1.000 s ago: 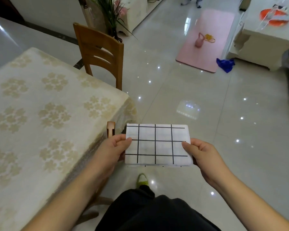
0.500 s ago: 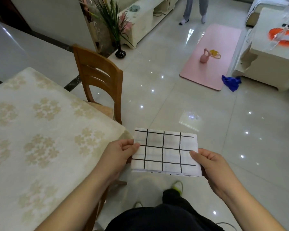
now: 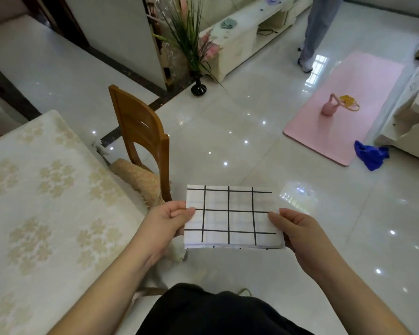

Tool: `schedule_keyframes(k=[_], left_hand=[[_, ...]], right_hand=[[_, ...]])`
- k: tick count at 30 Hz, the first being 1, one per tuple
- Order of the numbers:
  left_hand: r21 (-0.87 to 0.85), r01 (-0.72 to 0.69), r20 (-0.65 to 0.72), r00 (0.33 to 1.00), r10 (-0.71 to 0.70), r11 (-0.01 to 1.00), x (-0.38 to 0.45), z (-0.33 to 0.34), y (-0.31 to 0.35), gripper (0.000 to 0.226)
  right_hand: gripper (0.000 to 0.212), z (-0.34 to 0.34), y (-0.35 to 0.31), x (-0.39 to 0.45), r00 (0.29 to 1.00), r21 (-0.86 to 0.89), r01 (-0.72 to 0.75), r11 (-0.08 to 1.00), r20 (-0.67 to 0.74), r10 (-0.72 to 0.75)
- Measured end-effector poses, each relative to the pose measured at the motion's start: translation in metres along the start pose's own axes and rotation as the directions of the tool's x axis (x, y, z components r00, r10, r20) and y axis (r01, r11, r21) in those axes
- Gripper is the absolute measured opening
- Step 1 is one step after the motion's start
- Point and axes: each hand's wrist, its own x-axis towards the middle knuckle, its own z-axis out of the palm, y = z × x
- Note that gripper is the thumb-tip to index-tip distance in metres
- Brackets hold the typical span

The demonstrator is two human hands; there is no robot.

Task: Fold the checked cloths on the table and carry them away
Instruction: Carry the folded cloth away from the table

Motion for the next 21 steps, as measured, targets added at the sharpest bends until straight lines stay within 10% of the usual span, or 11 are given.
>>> schedule_keyframes(k=[21], left_hand=[[-0.140,0.057,-0.228,0.970,-0.088,0.989,0.230,-0.062,0.102,0.013]], right_hand=[[0.017,0.081,-0.153,0.251,0.998,-0.159,0.028,0.987,0.068,-0.017]])
